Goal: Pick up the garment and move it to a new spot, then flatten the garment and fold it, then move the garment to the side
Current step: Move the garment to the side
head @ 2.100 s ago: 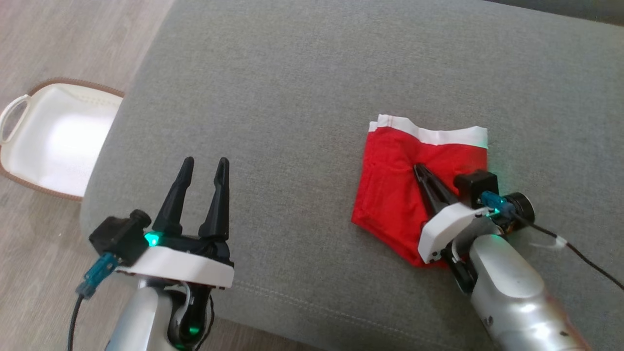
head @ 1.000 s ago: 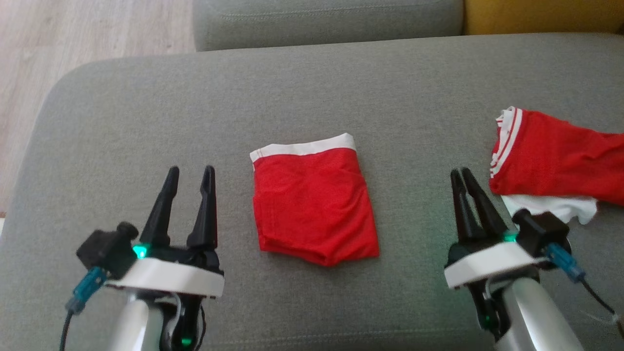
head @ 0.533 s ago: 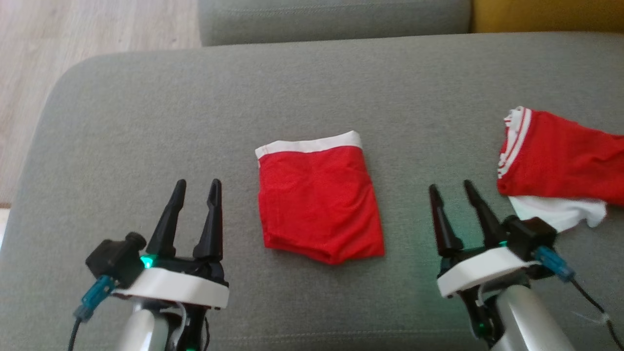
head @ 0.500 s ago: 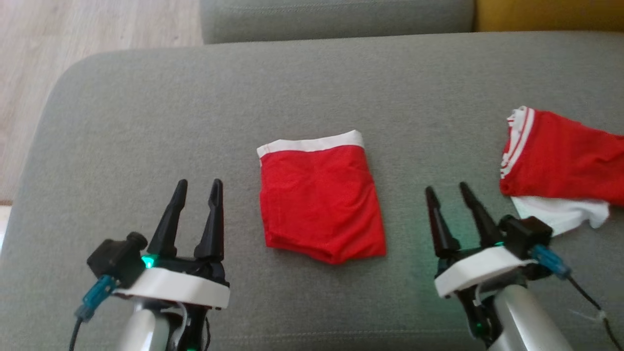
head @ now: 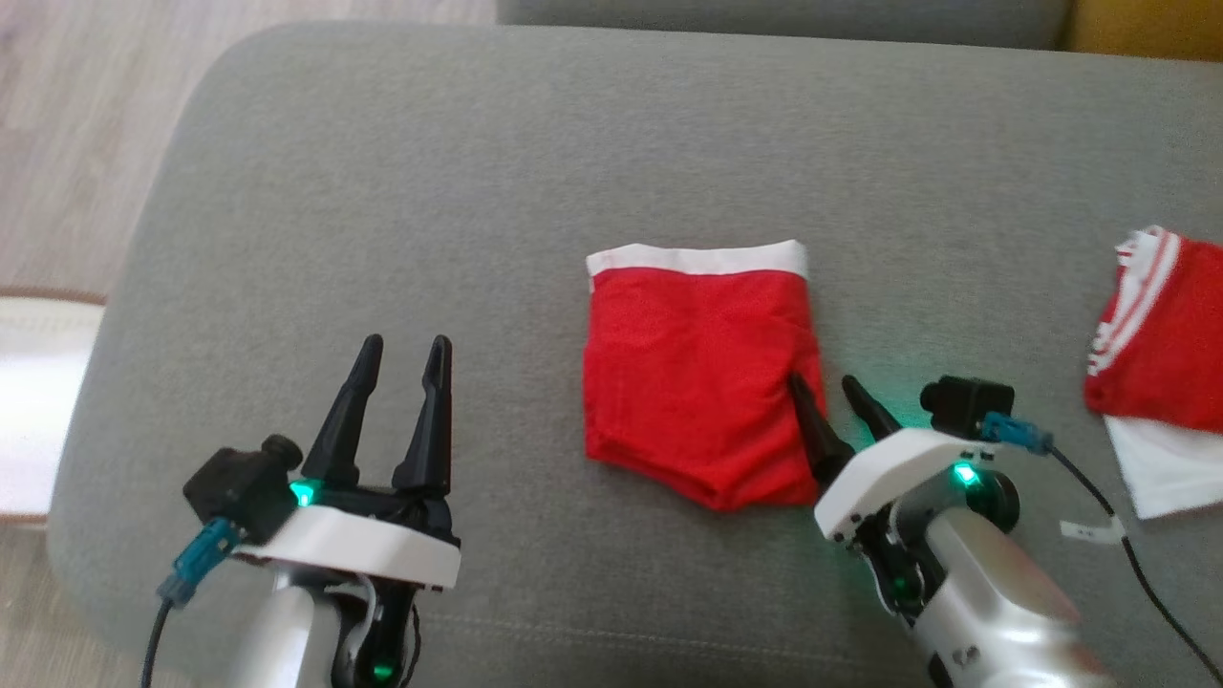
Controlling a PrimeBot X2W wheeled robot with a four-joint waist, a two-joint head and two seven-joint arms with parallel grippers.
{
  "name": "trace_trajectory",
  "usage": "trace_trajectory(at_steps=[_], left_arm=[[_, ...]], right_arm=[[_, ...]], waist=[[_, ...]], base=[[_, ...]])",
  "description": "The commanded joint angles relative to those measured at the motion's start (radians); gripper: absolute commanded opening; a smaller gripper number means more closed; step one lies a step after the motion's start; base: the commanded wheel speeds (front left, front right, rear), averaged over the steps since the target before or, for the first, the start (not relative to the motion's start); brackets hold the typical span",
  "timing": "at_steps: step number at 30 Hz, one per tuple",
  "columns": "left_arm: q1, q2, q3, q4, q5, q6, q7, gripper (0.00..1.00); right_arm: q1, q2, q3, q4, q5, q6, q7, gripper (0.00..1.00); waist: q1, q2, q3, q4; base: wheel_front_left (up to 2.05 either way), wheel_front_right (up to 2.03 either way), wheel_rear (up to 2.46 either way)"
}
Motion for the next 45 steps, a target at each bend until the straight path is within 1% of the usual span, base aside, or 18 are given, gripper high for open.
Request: trace_trajectory(at_steps=[1,4,8,12,13,17,20,22,23,27,31,34,38,39,45], left_arm=[[-0.049,0.006,0.025,-0.026,-0.006,-0.004,-0.006,1.0],[-0.051,0.006,0.026,-0.022,-0.011,-0.005,-0.006,1.0],[-0.052,0.006,0.03,-0.022,-0.013,-0.006,-0.006,1.0],[-0.056,0.006,0.032,-0.021,-0.012,-0.007,-0.006,1.0],[-0.058,0.006,0.035,-0.021,-0.007,-0.008,-0.006,1.0],[-0.057,0.006,0.045,-0.024,0.0,-0.008,-0.006,1.0],[-0.054,0.006,0.053,-0.031,0.003,-0.008,-0.006,1.0],[-0.051,0.006,0.057,-0.037,0.005,-0.007,-0.006,1.0],[-0.051,0.006,0.057,-0.037,0.005,-0.007,-0.006,1.0],[-0.046,0.006,0.067,-0.051,0.009,-0.006,-0.006,1.0],[-0.042,0.006,0.074,-0.062,0.013,-0.006,-0.006,1.0],[-0.042,0.006,0.077,-0.069,0.016,-0.007,-0.006,1.0],[-0.047,0.006,0.079,-0.078,0.021,-0.01,-0.006,1.0],[-0.051,0.006,0.08,-0.08,0.024,-0.012,-0.006,1.0],[-0.058,0.006,0.088,-0.086,0.032,-0.019,-0.006,1.0]], right_arm=[[-0.053,0.005,0.04,0.007,0.021,-0.001,-0.018,1.0],[-0.095,0.005,0.085,0.073,0.063,-0.001,-0.04,1.0],[-0.138,0.005,0.153,0.131,0.112,-0.001,-0.063,1.0],[-0.179,0.005,0.212,0.196,0.119,-0.001,-0.086,1.0],[-0.197,0.005,0.236,0.226,0.112,-0.001,-0.097,0.0],[-0.236,0.005,0.268,0.275,0.061,-0.001,-0.126,0.0],[-0.286,0.005,0.265,0.319,-0.035,-0.001,-0.142,0.0],[-0.323,0.005,0.242,0.338,-0.115,-0.001,-0.146,0.0],[-0.323,0.005,0.242,0.338,-0.115,-0.001,-0.146,0.0],[-0.38,0.004,0.128,0.309,-0.346,-0.001,-0.147,0.0],[-0.355,-0.021,0.003,0.223,-0.571,-0.001,-0.147,0.0],[-0.321,-0.039,-0.068,0.16,-0.691,-0.001,-0.133,0.0],[-0.279,-0.093,-0.131,0.067,-0.792,-0.001,-0.062,0.0],[-0.259,-0.131,-0.152,0.016,-0.823,-0.001,-0.025,0.0],[-0.204,-0.264,-0.194,-0.126,-0.862,-0.001,0.091,0.0]], waist=[[0.0,0.0,0.013,0.024],[0.0,0.0,0.018,0.042],[0.0,0.0,0.025,0.052],[0.0,0.0,0.03,0.052],[0.0,0.0,0.029,0.046],[0.0,0.0,0.021,0.02],[0.0,0.0,0.015,-0.011],[0.0,0.0,0.013,-0.035],[0.0,0.0,0.013,-0.035],[0.0,0.0,0.011,-0.09],[0.0,0.0,0.008,-0.144],[0.0,0.0,0.011,-0.182],[0.0,0.0,0.021,-0.225],[0.0,0.0,0.028,-0.242],[0.0,0.0,0.054,-0.275]], base=[[0.0,0.0,0.0],[0.0,0.0,0.0],[0.0,0.0,0.0],[0.0,0.0,0.0],[0.0,0.0,0.0],[0.0,0.0,0.0],[0.0,0.0,0.0],[0.0,0.0,0.0],[0.0,0.0,0.0],[0.0,0.0,0.0],[0.0,0.0,0.0],[0.0,0.0,0.0],[0.0,0.0,0.0],[0.0,0.0,0.0],[0.0,0.0,0.0]])
